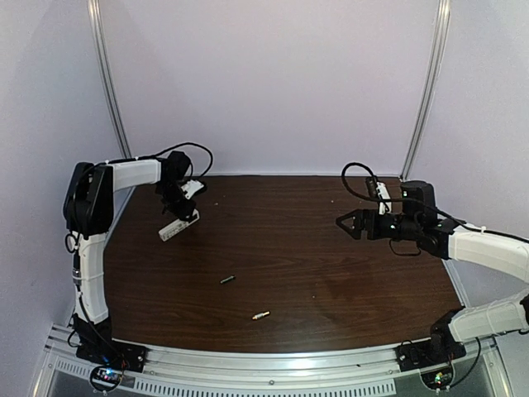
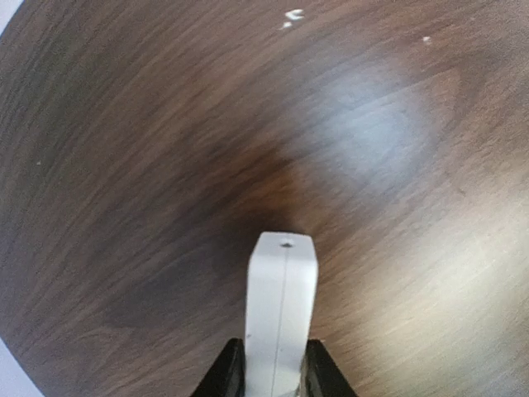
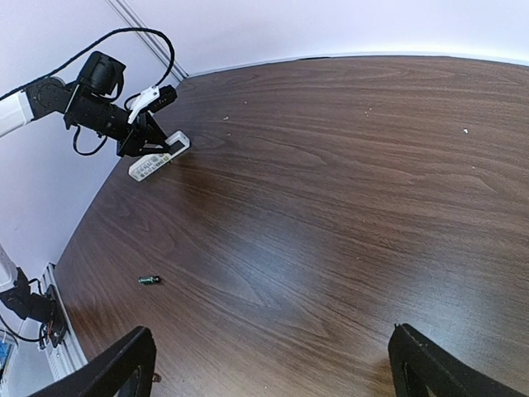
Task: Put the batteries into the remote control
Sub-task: Move the remote control to the center of the board, then pick up the remote control from the center of the board, then pass from the left arm to the right, then pass from the right arm to the left, then pass from the left arm to the right
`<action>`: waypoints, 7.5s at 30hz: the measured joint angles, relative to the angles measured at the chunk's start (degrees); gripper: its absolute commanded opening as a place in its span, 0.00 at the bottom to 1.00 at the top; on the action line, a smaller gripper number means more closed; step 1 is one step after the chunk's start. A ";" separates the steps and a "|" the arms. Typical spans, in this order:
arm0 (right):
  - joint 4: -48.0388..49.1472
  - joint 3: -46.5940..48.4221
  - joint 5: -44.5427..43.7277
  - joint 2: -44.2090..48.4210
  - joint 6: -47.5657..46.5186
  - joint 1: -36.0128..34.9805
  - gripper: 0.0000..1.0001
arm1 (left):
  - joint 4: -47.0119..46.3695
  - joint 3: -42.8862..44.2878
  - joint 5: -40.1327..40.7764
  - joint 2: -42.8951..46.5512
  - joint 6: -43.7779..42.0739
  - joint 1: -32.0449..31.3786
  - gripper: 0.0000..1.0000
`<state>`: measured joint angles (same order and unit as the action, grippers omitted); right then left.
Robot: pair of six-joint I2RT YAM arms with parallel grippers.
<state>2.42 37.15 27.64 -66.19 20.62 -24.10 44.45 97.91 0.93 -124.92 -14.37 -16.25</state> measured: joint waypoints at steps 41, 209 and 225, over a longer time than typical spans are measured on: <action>-6.78 3.76 -12.24 8.31 -1.01 0.00 1.00 | -6.80 -20.20 -3.78 9.92 16.48 -11.50 0.33; 15.69 9.07 7.54 -5.42 30.69 -17.92 0.46 | -34.93 -30.49 24.04 37.27 17.46 -55.54 0.05; 20.41 7.80 6.95 -7.21 32.15 -18.27 0.00 | -34.88 -29.99 21.77 37.09 19.23 -55.74 0.75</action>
<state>22.83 44.95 34.59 -73.41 52.77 -42.37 9.56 67.92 22.70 -87.83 4.86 -71.99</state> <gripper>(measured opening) 0.196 0.661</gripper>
